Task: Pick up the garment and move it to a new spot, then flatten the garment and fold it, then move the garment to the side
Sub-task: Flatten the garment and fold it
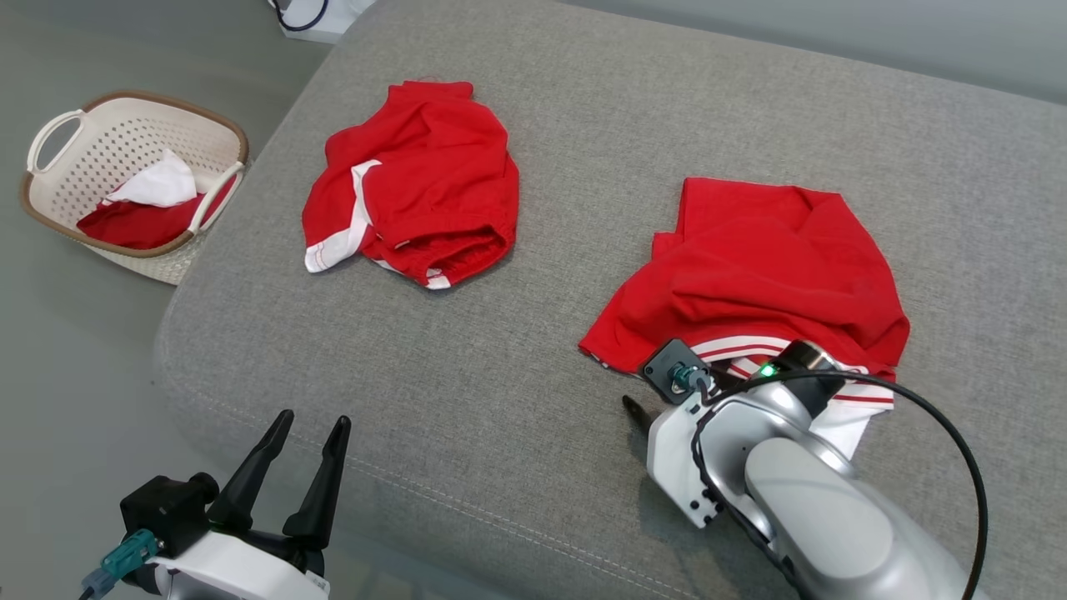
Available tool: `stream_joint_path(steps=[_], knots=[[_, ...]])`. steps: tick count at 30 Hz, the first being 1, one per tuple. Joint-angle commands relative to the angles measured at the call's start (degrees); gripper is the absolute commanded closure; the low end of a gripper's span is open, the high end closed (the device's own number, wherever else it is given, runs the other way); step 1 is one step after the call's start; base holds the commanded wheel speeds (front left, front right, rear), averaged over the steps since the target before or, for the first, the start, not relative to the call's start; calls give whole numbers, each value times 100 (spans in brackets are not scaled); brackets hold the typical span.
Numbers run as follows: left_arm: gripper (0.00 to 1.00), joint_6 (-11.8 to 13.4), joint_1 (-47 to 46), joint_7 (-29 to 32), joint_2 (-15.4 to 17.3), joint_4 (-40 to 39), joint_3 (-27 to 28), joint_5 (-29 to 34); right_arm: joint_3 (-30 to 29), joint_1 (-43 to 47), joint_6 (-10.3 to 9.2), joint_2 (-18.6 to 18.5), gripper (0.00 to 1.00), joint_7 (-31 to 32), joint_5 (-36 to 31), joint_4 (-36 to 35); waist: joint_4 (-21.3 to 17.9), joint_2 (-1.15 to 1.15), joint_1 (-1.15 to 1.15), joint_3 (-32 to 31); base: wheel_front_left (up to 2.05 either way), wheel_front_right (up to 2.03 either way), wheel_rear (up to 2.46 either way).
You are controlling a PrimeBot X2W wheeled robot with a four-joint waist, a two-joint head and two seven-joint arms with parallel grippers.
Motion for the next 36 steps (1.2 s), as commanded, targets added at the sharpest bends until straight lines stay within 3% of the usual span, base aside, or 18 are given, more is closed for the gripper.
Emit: stream_joint_path(steps=[1, 4, 5, 6, 7, 14, 18, 25, 26, 27, 28, 32, 36], knots=[[0, 1, -171, -59, 167, -81, 200, -48, -72, -96, 17, 105, 0, 82, -151, -60, 52, 0, 0, 22, 0, 0, 0], [0, 1, -189, -59, 162, -56, 193, -87, -338, -155, 17, 105, 0, 280, -480, -15, 107, 0, 0, 47, 0, 0, 0], [0, 1, -188, -59, 161, -44, 193, -99, -420, -153, 17, 105, 35, 361, -565, -19, 122, 0, 0, 53, 0, 0, 0], [0, 1, -189, -59, 161, -35, 189, -108, -494, -151, 17, 105, 76, 400, -631, -50, 134, 0, 0, 56, 0, 0, 0], [0, 1, -187, -59, 162, -27, 188, -114, -564, -151, 17, 105, 100, 440, -695, -78, 140, 0, 0, 56, 0, 0, 0], [0, 1, -65, -59, 203, -7, 233, -83, -1557, -395, 17, 105, 100, -538, -574, -826, -70, 0, 0, 25, 0, 0, 0], [0, 1, 0, -59, 229, -57, 185, -41, -2788, -728, 17, 105, 100, -824, -1057, -1042, -275, 0, 0, 14, 0, 0, 0], [0, 1, -45, -59, 256, -171, 89, -84, -5206, -637, 17, 105, 100, -460, -2109, -1231, -391, 0, 0, 45, 0, 0, 0], [0, 1, -54, -59, 275, -184, 67, -92, -5588, -598, 17, 105, 91, -432, -2194, -1267, -395, 0, 0, 51, 0, 0, 0], [0, 1, -64, -59, 294, -196, 49, -98, -5971, -561, 17, 105, 12, -431, -2257, -1287, -396, 0, 0, 57, 0, 0, 0], [0, 1, -73, -59, 310, -202, 33, -102, -6313, -519, 17, 105, 0, -467, -2345, -1307, -395, 0, 0, 55, 0, 0, 0], [0, 1, -60, -59, 347, -188, 48, -110, -7227, -300, 17, 105, 0, -733, -2571, -1257, -443, 0, 0, -1, 0, 0, 0], [0, 1, 44, -59, 348, -167, 112, -71, -7171, -99, 17, 105, 0, -1209, -2506, -1058, -633, 0, 0, -91, 0, 0, 0]])
